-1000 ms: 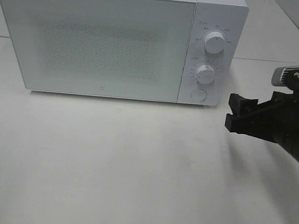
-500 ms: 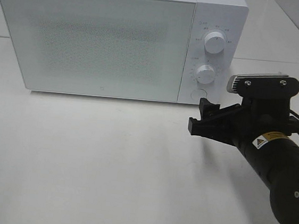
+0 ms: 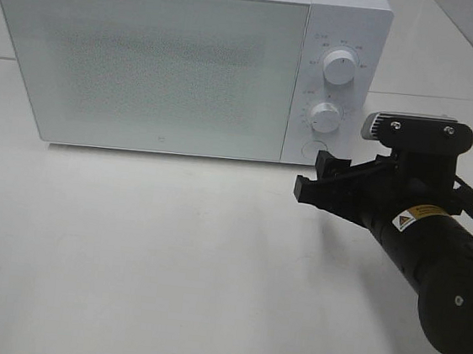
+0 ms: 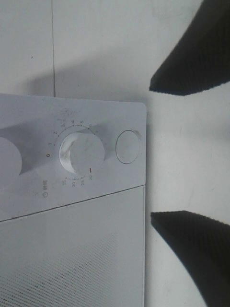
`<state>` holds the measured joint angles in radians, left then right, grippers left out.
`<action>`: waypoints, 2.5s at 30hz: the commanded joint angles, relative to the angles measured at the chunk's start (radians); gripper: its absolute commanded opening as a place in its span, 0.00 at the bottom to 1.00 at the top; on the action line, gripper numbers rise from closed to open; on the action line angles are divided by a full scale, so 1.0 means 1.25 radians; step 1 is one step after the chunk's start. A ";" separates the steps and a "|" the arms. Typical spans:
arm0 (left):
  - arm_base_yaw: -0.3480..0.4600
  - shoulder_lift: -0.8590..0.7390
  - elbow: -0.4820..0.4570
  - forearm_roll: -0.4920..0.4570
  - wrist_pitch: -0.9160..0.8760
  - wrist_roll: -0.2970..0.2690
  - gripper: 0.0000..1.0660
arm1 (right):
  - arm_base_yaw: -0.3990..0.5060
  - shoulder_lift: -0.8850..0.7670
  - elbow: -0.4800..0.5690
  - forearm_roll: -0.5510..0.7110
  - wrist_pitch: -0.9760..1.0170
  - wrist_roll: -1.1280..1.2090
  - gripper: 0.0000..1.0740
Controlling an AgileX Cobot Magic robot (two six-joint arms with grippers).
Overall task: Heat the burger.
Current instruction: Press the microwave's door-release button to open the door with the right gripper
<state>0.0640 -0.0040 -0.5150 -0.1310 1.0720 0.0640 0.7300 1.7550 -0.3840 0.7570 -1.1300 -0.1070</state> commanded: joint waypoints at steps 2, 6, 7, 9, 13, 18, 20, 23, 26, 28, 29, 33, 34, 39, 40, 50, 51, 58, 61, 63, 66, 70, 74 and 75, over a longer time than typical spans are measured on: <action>0.002 -0.010 -0.001 -0.004 0.002 -0.004 0.94 | 0.006 0.001 -0.005 -0.002 -0.004 0.162 0.55; 0.002 -0.010 -0.001 -0.004 0.002 -0.004 0.94 | 0.006 0.001 -0.005 -0.002 -0.004 0.287 0.49; 0.002 -0.010 -0.001 -0.004 0.002 -0.004 0.94 | 0.006 0.001 -0.005 -0.002 -0.004 0.382 0.45; 0.002 -0.010 -0.001 -0.004 0.002 -0.004 0.94 | 0.006 0.001 -0.005 -0.002 -0.004 0.422 0.43; 0.002 -0.010 -0.001 -0.004 0.002 -0.004 0.94 | 0.006 0.001 -0.005 -0.005 0.001 0.648 0.34; 0.002 -0.010 -0.001 -0.004 0.002 -0.004 0.94 | 0.006 0.001 -0.005 -0.006 0.003 0.861 0.24; 0.002 -0.010 -0.001 -0.004 0.002 -0.004 0.94 | 0.006 0.001 -0.005 -0.006 0.003 0.906 0.23; 0.002 -0.010 -0.001 -0.004 0.002 -0.004 0.94 | 0.006 0.001 -0.005 -0.007 0.003 1.014 0.18; 0.002 -0.010 -0.001 -0.004 0.002 -0.004 0.94 | 0.006 0.001 -0.005 -0.011 0.003 1.094 0.11; 0.002 -0.010 -0.001 -0.004 0.002 -0.004 0.94 | 0.006 0.001 -0.005 -0.011 0.003 1.130 0.05; 0.002 -0.010 -0.001 -0.004 0.002 -0.004 0.94 | 0.006 0.001 -0.005 -0.011 0.003 1.130 0.05; 0.002 -0.010 -0.001 -0.004 0.002 -0.004 0.94 | 0.006 0.001 -0.005 -0.010 0.003 1.146 0.00; 0.002 -0.010 -0.001 -0.004 0.002 -0.004 0.94 | 0.006 0.001 -0.005 -0.010 0.003 1.146 0.00; 0.002 -0.010 -0.001 -0.004 0.002 -0.004 0.94 | 0.006 0.005 -0.006 0.010 0.002 1.154 0.00; 0.002 -0.010 -0.001 -0.004 0.002 -0.004 0.94 | 0.006 0.005 -0.006 0.010 0.002 1.154 0.00; 0.002 -0.009 -0.001 -0.004 0.002 -0.004 0.94 | 0.002 0.085 -0.056 0.019 0.003 1.198 0.00; 0.002 -0.009 -0.001 -0.004 0.002 -0.004 0.94 | 0.002 0.085 -0.056 0.019 0.003 1.198 0.00; 0.002 -0.009 -0.001 -0.004 0.002 -0.004 0.94 | -0.006 0.136 -0.117 0.019 0.026 1.198 0.00; 0.002 -0.009 -0.001 -0.004 0.002 -0.004 0.94 | -0.028 0.161 -0.147 0.018 0.042 1.198 0.00; 0.002 -0.009 -0.001 -0.004 0.002 -0.004 0.94 | -0.034 0.166 -0.154 0.018 0.042 1.198 0.00; 0.002 -0.009 -0.001 -0.004 0.002 -0.004 0.94 | -0.044 0.180 -0.176 0.019 0.058 1.189 0.00; 0.002 -0.009 -0.001 -0.004 0.002 -0.004 0.94 | -0.071 0.203 -0.217 0.022 0.086 1.188 0.00; 0.002 -0.009 -0.001 -0.004 0.002 -0.004 0.94 | -0.084 0.220 -0.242 0.018 0.096 1.186 0.00; 0.002 -0.009 -0.001 -0.004 0.002 -0.004 0.94 | -0.090 0.232 -0.260 0.015 0.110 1.186 0.00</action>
<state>0.0640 -0.0040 -0.5150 -0.1310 1.0720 0.0640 0.6300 2.0300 -0.6790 0.7860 -1.0160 1.3800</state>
